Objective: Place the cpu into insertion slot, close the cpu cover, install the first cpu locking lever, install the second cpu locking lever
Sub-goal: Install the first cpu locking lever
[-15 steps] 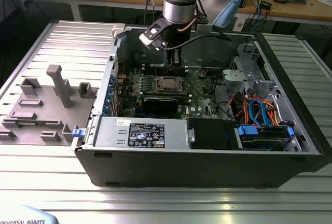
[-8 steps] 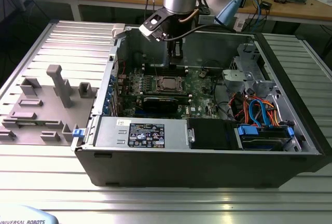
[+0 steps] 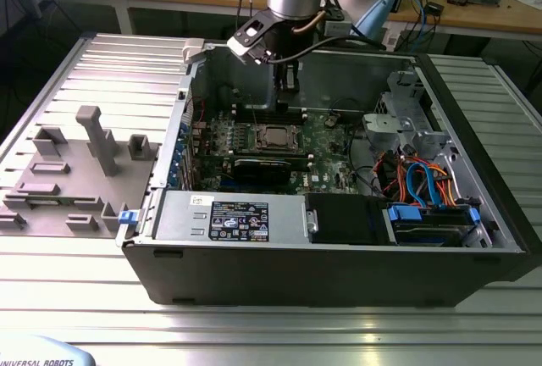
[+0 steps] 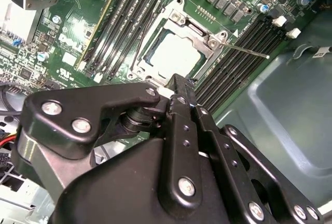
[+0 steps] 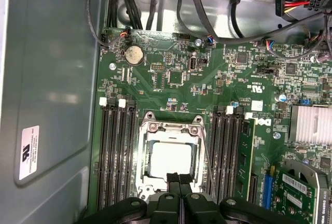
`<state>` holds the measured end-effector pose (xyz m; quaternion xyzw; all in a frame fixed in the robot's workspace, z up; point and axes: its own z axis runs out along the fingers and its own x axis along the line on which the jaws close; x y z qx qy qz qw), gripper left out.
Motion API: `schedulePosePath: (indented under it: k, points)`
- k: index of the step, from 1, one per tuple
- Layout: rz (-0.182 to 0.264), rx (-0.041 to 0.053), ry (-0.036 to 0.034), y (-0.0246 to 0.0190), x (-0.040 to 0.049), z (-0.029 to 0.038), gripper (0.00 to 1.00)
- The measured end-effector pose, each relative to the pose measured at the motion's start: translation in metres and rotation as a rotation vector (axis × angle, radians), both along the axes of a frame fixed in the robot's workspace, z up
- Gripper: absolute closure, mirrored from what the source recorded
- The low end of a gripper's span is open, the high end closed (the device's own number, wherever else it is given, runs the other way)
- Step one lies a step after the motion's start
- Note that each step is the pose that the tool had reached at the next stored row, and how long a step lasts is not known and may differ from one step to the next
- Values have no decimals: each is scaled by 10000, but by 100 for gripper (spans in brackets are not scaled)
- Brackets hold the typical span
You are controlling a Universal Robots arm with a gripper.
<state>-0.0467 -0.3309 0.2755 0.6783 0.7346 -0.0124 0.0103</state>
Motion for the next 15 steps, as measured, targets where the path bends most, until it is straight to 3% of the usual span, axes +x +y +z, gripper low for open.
schedulePosePath:
  k: [5,12,15]
  points:
    - [36,2,-1,0,0,16,89]
    - [610,0,0,0,0,17,89]
    - [620,0,0,0,0,17,89]
